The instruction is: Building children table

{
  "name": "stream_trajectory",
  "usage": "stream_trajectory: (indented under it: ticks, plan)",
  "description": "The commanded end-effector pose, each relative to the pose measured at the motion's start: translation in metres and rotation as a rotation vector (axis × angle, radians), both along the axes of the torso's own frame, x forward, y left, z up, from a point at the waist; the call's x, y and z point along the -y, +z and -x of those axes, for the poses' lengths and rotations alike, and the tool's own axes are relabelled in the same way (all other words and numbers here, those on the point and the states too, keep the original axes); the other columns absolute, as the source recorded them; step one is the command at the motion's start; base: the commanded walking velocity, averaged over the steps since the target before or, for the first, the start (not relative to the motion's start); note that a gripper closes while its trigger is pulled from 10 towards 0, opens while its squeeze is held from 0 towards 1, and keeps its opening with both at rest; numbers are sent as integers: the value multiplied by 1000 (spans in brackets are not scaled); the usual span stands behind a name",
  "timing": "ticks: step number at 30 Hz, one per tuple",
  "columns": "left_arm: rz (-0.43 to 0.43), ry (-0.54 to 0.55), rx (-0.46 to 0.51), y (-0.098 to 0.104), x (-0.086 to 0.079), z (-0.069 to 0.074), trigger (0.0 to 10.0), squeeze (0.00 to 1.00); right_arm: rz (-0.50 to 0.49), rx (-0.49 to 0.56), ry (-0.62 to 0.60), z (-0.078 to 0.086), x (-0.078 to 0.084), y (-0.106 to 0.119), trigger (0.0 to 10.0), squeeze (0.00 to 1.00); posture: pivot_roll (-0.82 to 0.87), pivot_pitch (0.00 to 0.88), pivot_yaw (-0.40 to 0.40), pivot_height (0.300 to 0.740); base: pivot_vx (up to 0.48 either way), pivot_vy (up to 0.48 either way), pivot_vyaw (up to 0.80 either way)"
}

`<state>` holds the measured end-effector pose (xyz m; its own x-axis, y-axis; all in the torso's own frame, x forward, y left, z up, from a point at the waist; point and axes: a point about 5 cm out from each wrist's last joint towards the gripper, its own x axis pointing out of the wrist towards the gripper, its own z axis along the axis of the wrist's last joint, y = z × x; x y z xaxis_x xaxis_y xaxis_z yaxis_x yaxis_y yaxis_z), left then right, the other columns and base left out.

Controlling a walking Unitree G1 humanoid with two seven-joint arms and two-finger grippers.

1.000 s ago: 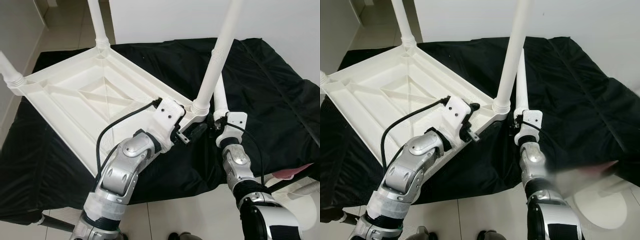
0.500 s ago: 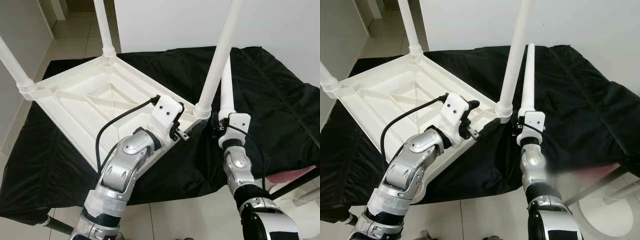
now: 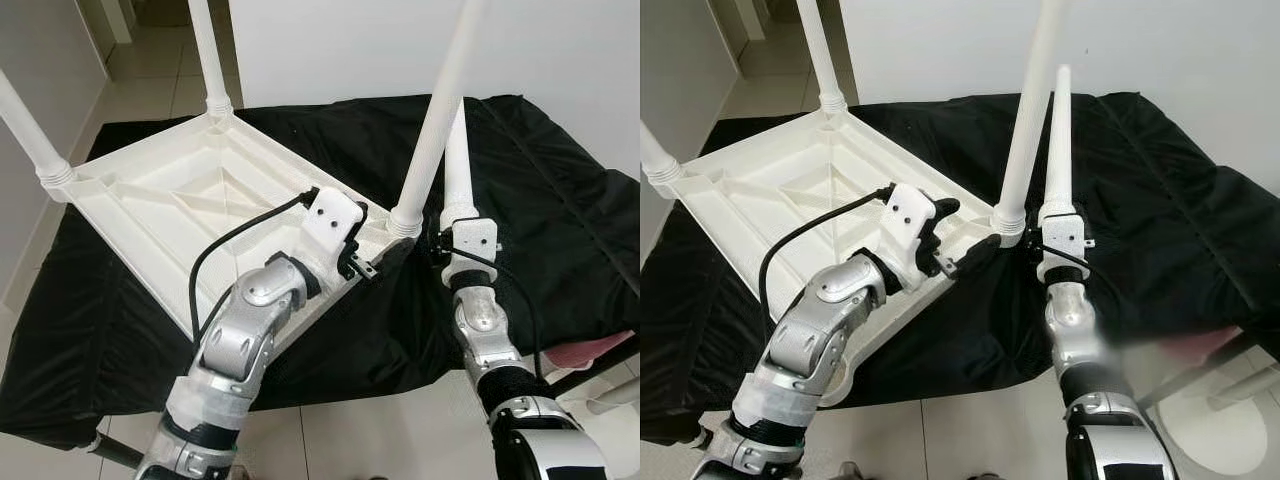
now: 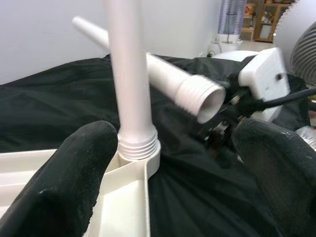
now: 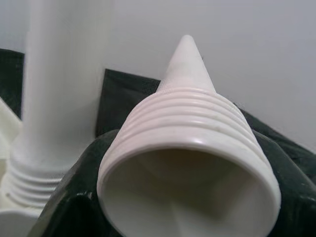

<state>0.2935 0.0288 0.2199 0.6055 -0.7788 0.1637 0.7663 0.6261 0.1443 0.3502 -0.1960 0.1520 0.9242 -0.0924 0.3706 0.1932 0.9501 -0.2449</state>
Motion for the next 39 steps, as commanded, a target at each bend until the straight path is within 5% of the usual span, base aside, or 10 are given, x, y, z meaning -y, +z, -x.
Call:
stream_trajectory:
  ticks: [1, 11, 12, 17, 19, 20, 33, 34, 36, 39]
  plan:
    - [-2, -5, 11, 1, 0, -1, 10000, 0, -34, -1, 2, 0, -1, -1, 10000, 0, 6, 17, 1, 740, 0, 0, 0]
    - [-12, -12, 12, -1, 1, 3, 10000, 0, -260, -169, -59, 10, 1, -39, 10000, 0, 8, 24, 0, 740, 0, 0, 0]
    - [-13, -13, 12, -1, 1, 3, 10000, 0, -315, -185, -74, 12, 2, -44, 10000, 1000, 8, 27, 1, 740, 0, 0, 0]
    - [-17, -16, 10, -2, 1, 3, 10000, 0, -369, -205, -118, 15, 7, -51, 10000, 1000, 8, 27, 1, 740, 0, 0, 0]
    - [-19, -17, 9, -2, 1, 3, 10000, 0, -366, -206, -138, 16, 9, -51, 10000, 914, 9, 39, 4, 740, 0, 0, 0]
    - [-19, -18, 9, -2, 0, 3, 10000, 0, -357, -195, -151, 16, 11, -50, 10000, 0, 9, 41, 5, 740, 0, 0, 0]
    - [-21, -16, 6, -3, 0, 3, 10000, 0, -358, -171, -168, 16, 4, -47, 9765, 0, 13, 42, 5, 740, 0, 0, 0]
    - [-21, -15, 6, -2, -1, 3, 10000, 0, -357, -168, -174, 16, 1, -47, 7490, 0, 16, 42, 5, 740, 0, 0, 0]
    - [-21, -12, 7, -2, -2, 3, 10000, 0, -373, -179, -183, 17, -2, -50, 9765, 0, 20, 41, 5, 740, 0, 0, 0]
    - [-21, -12, 7, -2, -2, 3, 10000, 0, -373, -179, -183, 17, -2, -50, 9765, 0, 20, 41, 5, 740, 0, 0, 0]
